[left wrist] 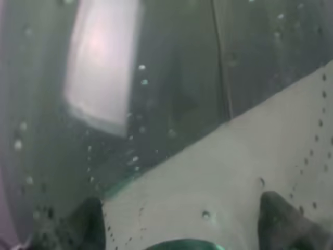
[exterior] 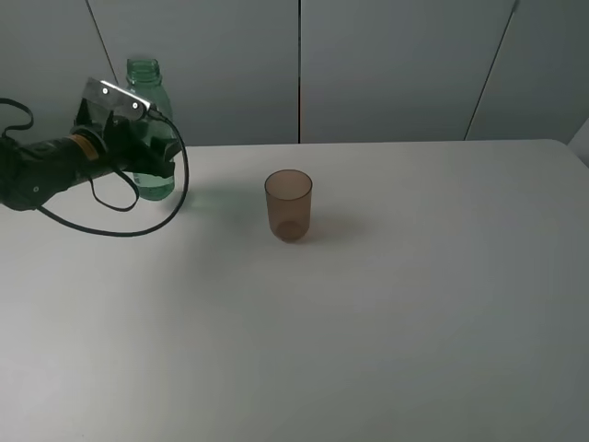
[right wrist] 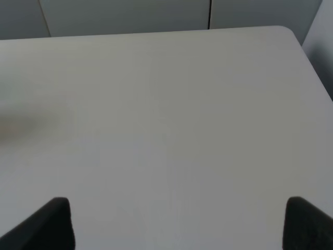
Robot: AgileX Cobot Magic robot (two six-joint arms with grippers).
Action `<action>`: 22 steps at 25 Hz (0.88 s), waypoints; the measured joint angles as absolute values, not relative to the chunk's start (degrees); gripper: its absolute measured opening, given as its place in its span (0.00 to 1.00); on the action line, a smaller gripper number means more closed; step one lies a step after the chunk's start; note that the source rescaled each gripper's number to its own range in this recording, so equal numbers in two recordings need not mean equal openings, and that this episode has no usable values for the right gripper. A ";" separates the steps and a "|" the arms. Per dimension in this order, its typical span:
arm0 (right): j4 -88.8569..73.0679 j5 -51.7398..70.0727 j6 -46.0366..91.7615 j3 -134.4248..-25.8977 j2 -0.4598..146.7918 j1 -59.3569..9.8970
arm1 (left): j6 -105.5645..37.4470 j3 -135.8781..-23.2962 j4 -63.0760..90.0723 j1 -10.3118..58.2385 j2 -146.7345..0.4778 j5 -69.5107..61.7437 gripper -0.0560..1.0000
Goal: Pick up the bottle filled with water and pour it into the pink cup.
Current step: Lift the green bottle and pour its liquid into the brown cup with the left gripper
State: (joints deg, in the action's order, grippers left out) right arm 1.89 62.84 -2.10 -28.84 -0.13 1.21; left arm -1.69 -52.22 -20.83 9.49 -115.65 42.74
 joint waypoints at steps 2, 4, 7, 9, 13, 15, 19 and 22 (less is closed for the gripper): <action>1.89 62.84 -2.10 -28.84 -0.13 1.21 | -4.05 -54.76 -21.06 11.26 -114.99 40.91 0.07; 1.89 62.84 -2.10 -28.84 -0.13 1.21 | -7.01 -57.13 -21.20 13.40 -114.68 38.59 0.07; 1.89 62.84 -2.10 -28.84 -0.13 1.21 | -11.86 -60.19 -21.28 16.18 -114.56 34.76 0.07; 1.89 62.84 -2.10 -28.84 -0.13 1.21 | -15.40 -61.64 -21.18 17.69 -114.56 33.94 0.07; 1.89 62.84 -2.10 -28.84 -0.13 1.21 | -26.20 -63.28 -18.43 20.11 -114.56 32.72 0.07; 1.89 62.84 -2.10 -28.84 -0.13 1.21 | -32.07 -63.51 -15.97 20.83 -114.56 32.03 0.07; 1.89 62.84 -2.10 -28.84 -0.13 1.21 | -42.16 -63.51 -13.72 22.39 -114.56 30.95 0.07; 1.89 62.84 -2.10 -28.84 -0.13 1.21 | -47.98 -63.51 -13.58 23.08 -114.56 30.71 0.07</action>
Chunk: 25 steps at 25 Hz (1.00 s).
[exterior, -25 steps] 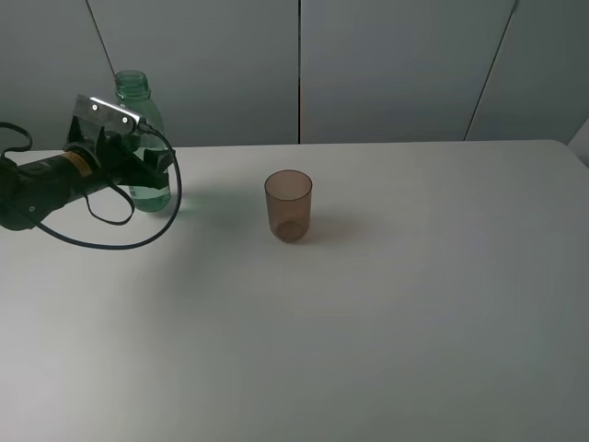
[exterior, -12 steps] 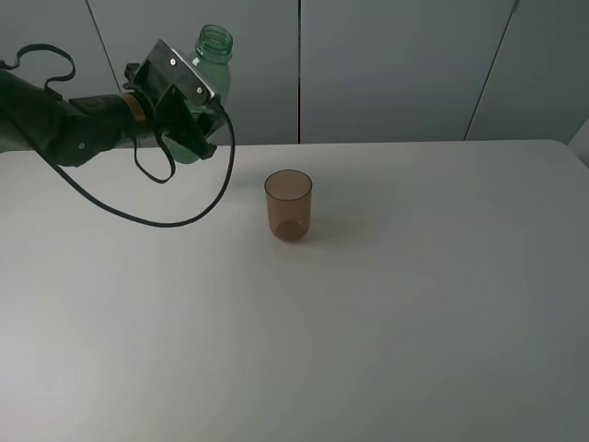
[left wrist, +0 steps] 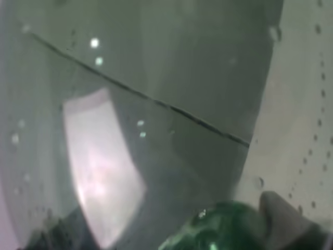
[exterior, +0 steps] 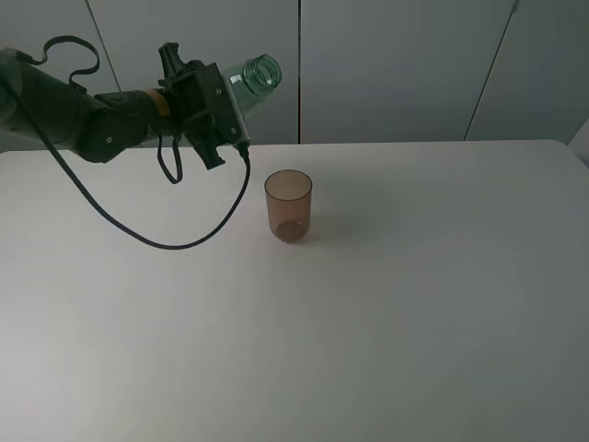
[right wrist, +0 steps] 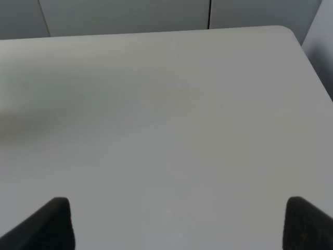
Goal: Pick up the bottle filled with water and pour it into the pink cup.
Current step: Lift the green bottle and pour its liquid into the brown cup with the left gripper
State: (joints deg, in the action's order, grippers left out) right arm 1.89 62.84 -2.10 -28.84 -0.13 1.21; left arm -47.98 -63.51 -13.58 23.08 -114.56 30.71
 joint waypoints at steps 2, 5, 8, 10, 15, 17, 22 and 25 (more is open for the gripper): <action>1.89 62.84 -2.10 -28.84 -0.13 1.21 | -49.79 -63.51 -13.58 23.29 -114.56 30.71 0.07; 1.89 62.84 -2.10 -28.84 -0.13 1.21 | -53.23 -63.51 -13.58 23.39 -114.56 30.71 0.07; 1.89 62.84 -2.10 -28.84 -0.13 1.21 | -56.22 -63.51 -13.44 23.39 -114.56 30.71 0.07; 1.89 62.84 -2.10 -28.84 -0.13 1.21 | -57.77 -63.51 -13.44 23.39 -114.56 30.71 0.07; 1.89 62.84 -2.10 -28.84 -0.13 1.21 | -61.64 -63.55 -13.53 23.39 -116.46 30.71 0.07; 1.89 62.84 -2.10 -28.84 -0.13 1.21 | -62.50 -63.55 -13.61 23.39 -117.11 30.59 0.07; 1.89 62.84 -2.10 -28.84 -0.13 1.21 | -66.43 -63.55 -13.65 23.39 -117.95 30.49 0.07; 1.89 62.84 -2.10 -28.84 -0.13 1.21 | -69.05 -63.55 -13.65 23.39 -118.19 30.49 0.07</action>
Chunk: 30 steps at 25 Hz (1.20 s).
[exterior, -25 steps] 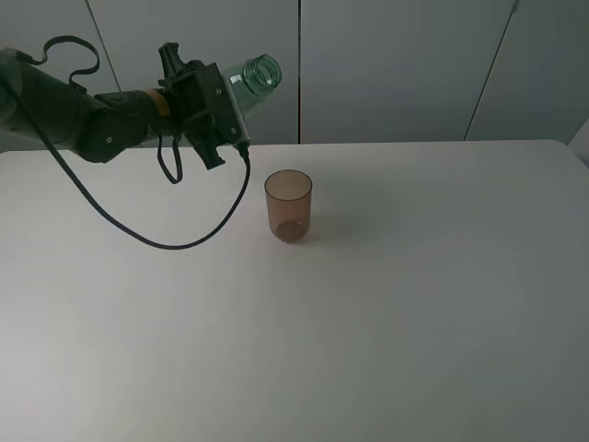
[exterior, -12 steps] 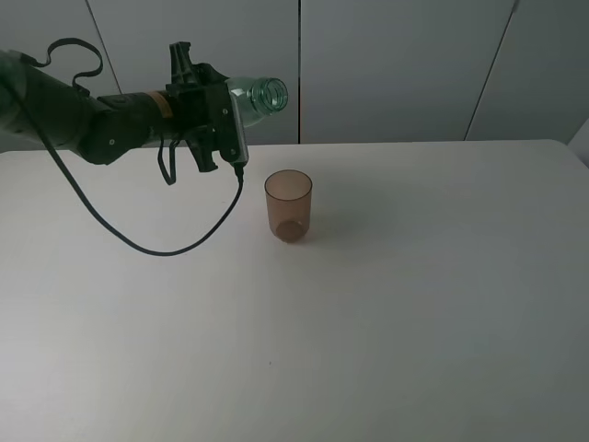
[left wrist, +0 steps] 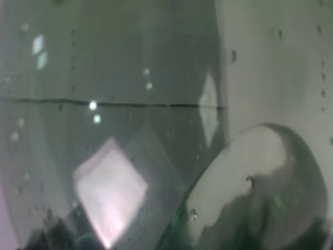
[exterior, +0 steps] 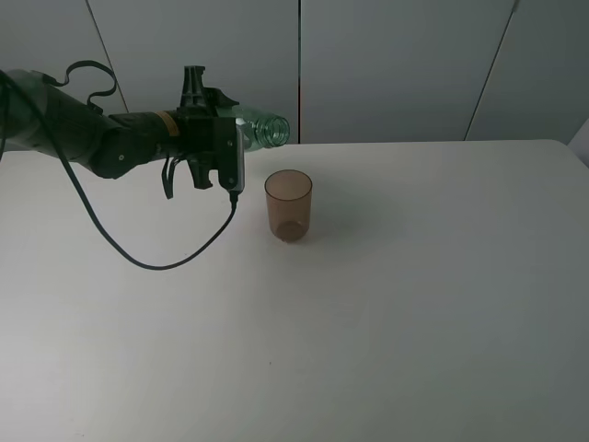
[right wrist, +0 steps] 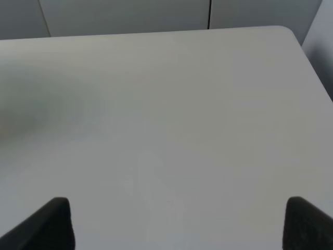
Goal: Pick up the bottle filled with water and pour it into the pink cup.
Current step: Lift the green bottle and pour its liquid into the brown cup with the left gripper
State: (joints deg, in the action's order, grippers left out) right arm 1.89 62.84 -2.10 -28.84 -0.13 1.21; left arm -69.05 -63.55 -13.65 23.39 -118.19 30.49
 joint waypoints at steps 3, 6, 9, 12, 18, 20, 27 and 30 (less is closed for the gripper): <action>1.89 62.84 -2.10 -28.84 -0.13 1.21 | -70.37 -63.55 -13.65 23.39 -118.19 30.49 0.07; 1.89 62.84 -2.10 -28.84 -0.13 1.21 | -72.73 -63.55 -13.41 23.39 -118.19 30.49 0.07; 1.89 62.84 -2.10 -28.84 -0.13 1.21 | -75.53 -63.55 -13.31 23.39 -118.19 30.49 0.07; 1.89 62.84 -2.10 -28.84 -0.13 1.21 | -77.56 -63.55 -12.93 23.39 -118.19 30.49 0.07; 1.89 62.84 -2.10 -28.84 -0.13 1.21 | -81.21 -63.55 -12.20 23.39 -118.19 30.49 0.07; 1.89 62.84 -2.10 -28.84 -0.13 1.21 | -82.76 -63.55 -11.97 23.39 -118.19 30.49 0.07; 1.89 62.84 -2.10 -28.84 -0.13 1.21 | -86.14 -63.55 -10.46 23.39 -118.19 30.49 0.07; 1.89 62.84 -2.10 -28.84 -0.13 1.21 | -87.32 -63.55 -10.06 23.39 -118.19 30.49 0.07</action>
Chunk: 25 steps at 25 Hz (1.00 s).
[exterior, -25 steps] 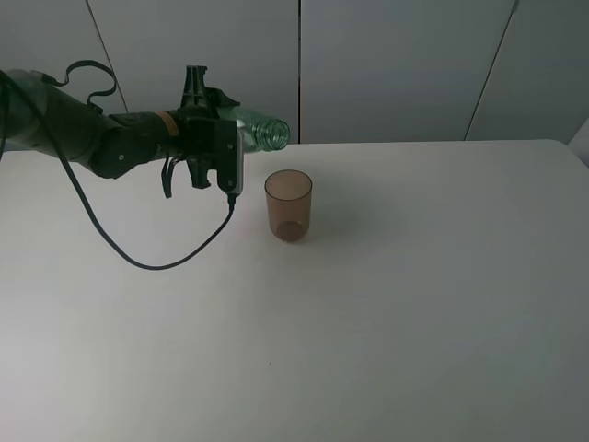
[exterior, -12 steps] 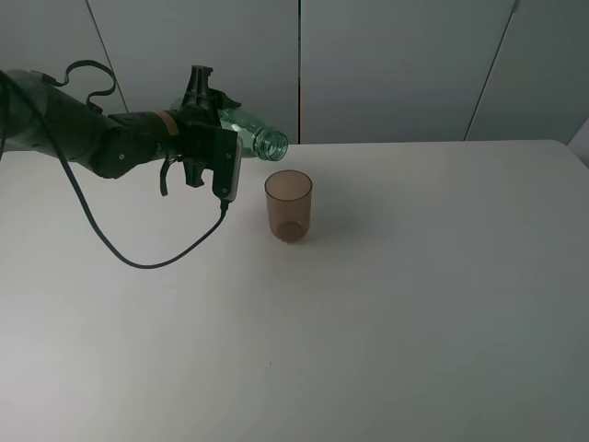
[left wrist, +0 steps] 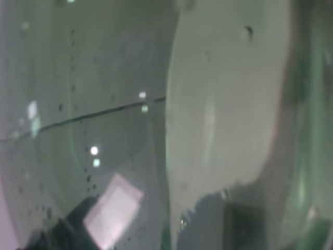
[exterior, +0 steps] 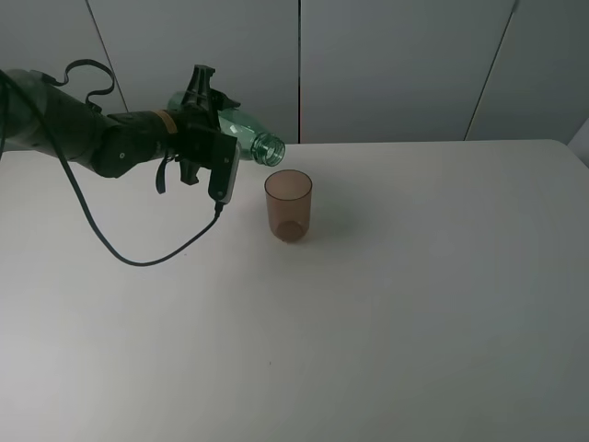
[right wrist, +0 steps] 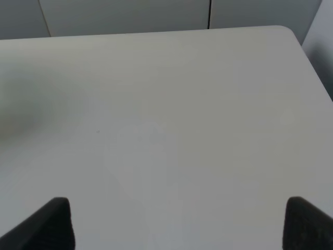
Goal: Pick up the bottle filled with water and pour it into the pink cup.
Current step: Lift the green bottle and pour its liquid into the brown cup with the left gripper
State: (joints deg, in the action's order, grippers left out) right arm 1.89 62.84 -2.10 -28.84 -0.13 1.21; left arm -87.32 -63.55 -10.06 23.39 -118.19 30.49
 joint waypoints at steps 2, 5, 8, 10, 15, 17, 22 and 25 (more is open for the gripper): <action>1.89 62.84 -2.10 -28.84 -0.13 1.21 | -88.75 -63.55 -8.70 23.52 -118.19 30.49 0.07; 1.89 62.84 -2.10 -28.84 -0.13 1.21 | -91.13 -63.55 -6.92 24.25 -118.19 30.49 0.07; 1.89 62.84 -2.10 -28.84 -0.13 1.21 | -91.91 -63.55 -6.12 24.88 -118.19 30.38 0.07; 1.89 62.84 -2.10 -28.84 -0.13 1.21 | -93.19 -63.55 -6.00 25.22 -118.19 30.38 0.07; 1.89 62.84 -2.10 -28.84 -0.13 1.21 | -95.67 -63.55 -4.75 25.72 -118.19 30.38 0.07; 1.89 62.84 -2.10 -28.84 -0.13 1.21 | -96.06 -63.55 -4.50 25.86 -118.19 30.38 0.07; 1.89 62.84 -2.19 -28.84 -0.13 1.21 | -96.42 -63.55 -4.25 25.85 -118.19 30.38 0.07; 1.89 62.84 -2.19 -28.84 -0.13 1.21 | -96.42 -63.55 -4.11 25.85 -118.19 30.38 0.06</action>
State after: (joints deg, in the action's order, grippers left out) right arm 1.89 62.84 -2.19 -28.84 -0.13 1.21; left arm -96.42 -63.55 -4.11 25.85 -118.19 30.38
